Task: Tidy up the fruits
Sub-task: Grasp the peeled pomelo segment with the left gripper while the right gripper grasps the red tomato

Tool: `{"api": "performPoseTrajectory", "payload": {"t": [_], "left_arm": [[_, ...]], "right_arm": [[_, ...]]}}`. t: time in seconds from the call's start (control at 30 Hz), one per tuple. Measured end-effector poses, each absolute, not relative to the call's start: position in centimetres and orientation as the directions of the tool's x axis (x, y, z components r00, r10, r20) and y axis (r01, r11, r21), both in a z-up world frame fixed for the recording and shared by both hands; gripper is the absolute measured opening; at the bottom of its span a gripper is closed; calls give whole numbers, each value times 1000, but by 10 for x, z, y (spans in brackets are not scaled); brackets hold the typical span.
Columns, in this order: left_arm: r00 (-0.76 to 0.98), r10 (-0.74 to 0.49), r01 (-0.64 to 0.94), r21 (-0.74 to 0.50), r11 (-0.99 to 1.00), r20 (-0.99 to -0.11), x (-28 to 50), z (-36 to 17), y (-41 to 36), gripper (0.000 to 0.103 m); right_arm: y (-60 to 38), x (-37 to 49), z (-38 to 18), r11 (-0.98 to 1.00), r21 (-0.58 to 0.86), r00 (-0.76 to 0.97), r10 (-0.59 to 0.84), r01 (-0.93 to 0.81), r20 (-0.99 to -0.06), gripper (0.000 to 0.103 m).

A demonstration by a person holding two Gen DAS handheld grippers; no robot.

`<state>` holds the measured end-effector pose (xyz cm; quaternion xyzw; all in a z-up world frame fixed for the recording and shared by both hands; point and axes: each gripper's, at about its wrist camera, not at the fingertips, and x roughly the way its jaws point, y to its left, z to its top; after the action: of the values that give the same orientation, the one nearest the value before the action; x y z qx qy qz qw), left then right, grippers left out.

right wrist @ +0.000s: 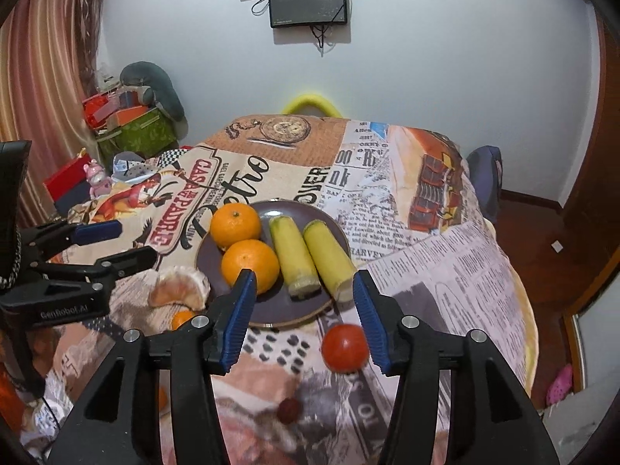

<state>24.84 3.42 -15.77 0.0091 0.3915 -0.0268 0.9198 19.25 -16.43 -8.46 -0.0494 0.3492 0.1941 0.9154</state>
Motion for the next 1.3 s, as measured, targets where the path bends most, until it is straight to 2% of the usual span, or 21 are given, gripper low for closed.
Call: {"api": "performPoseTrajectory", "payload": {"t": [0.1,0.23,0.67,0.73,1.0,1.2,1.3], "left_arm": [[677,-32,48,1,999,-735,243,-167,39,87],[640,-33,49,-2,999,-768,244,-183,42,88],[562,-26,41,-3,999,-827,273,-231,43,88],[564,-45,43,-25,999,-825,279,-235,44,96],[556,-87,81,-51,995,-827,298,-242,34,100],[541,-91,72,-62,995,-836,309,-249,36,100],[552,-112,71,-87,994,-826,307,-247,41,94]], "right_arm": [[-169,187,-90,924,48,675,311,-378,-669,52],[-175,179,-103,932,30,668,280,-360,-689,57],[-196,189,-160,949,22,587,213,-314,-781,57],[-197,195,-164,951,25,580,210,-309,-787,57],[-190,213,-182,948,33,548,210,-316,-810,57],[-188,222,-189,945,63,530,235,-321,-815,57],[-187,226,-191,943,85,519,251,-322,-817,57]]}}
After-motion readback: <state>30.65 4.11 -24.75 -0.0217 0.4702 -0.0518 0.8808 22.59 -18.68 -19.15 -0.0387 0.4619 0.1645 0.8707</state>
